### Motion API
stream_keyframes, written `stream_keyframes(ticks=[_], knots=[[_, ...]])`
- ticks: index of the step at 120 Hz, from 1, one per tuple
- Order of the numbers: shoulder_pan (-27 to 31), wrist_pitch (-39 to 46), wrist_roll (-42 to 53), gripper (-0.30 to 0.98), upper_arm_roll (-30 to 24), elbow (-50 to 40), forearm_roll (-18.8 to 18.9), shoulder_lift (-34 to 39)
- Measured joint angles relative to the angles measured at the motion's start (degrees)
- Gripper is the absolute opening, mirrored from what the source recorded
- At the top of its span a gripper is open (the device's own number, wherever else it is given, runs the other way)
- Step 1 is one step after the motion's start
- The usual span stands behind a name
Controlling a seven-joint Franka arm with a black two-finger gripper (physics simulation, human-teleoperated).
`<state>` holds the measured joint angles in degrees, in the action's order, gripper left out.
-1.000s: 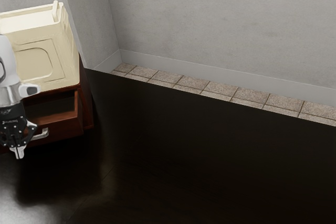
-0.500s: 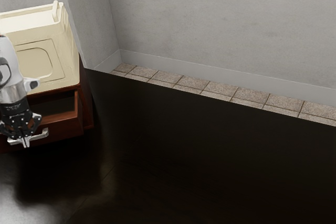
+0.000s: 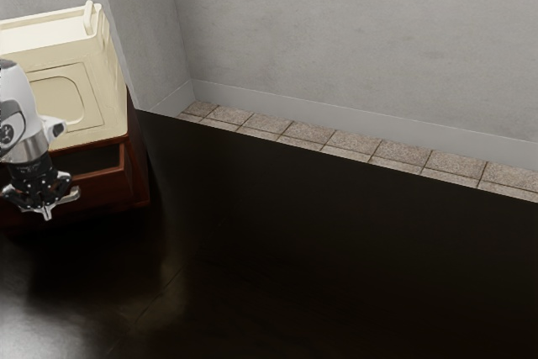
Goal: Push the drawer handle with one arm to close the drawer
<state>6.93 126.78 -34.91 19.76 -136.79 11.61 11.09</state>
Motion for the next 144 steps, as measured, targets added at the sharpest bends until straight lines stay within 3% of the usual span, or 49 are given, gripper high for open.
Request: stream_keyframes(ticks=[78,144], knots=[[0.62,7.95,0.34,-0.08,0.02,9.00,1.71,-10.30],[-0.57,11.43,2.10,-0.08,0.01,9.77,2.20,-11.73]])
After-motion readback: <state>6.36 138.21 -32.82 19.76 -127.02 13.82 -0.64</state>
